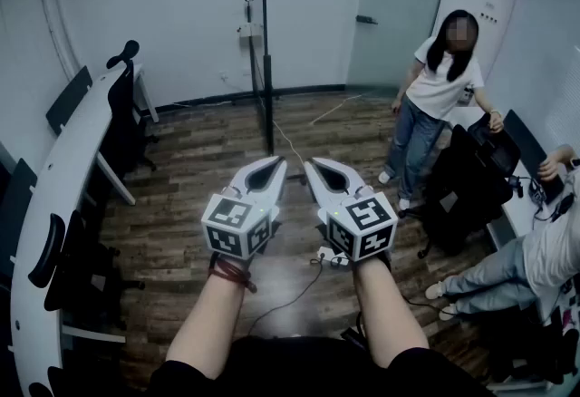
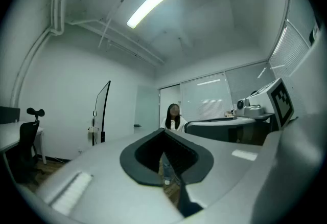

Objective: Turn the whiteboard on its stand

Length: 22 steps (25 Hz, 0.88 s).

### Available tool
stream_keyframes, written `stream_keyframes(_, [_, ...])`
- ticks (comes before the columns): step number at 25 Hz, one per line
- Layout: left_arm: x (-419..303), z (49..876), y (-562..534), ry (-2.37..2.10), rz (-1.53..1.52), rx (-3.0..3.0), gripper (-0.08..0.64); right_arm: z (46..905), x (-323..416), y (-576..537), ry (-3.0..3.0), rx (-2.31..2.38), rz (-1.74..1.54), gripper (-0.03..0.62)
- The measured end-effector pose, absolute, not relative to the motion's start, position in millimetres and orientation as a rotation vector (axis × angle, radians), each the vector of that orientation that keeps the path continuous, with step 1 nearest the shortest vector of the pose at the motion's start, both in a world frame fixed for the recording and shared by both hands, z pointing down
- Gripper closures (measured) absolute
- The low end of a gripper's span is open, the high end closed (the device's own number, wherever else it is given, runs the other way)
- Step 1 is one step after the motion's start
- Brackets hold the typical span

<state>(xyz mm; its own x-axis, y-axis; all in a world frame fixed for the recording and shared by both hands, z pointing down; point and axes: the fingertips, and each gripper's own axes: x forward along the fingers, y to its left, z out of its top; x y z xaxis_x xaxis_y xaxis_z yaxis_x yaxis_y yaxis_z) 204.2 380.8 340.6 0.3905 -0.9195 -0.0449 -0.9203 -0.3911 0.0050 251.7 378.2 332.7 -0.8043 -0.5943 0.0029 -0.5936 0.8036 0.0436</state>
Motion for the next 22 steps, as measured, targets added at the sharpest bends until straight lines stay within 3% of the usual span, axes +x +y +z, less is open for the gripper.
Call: stream_keyframes(22, [182, 352, 309, 1.722, -0.012, -2.592, 0.560, 344, 249, 310, -2.978, 1.016, -0.021, 0.591])
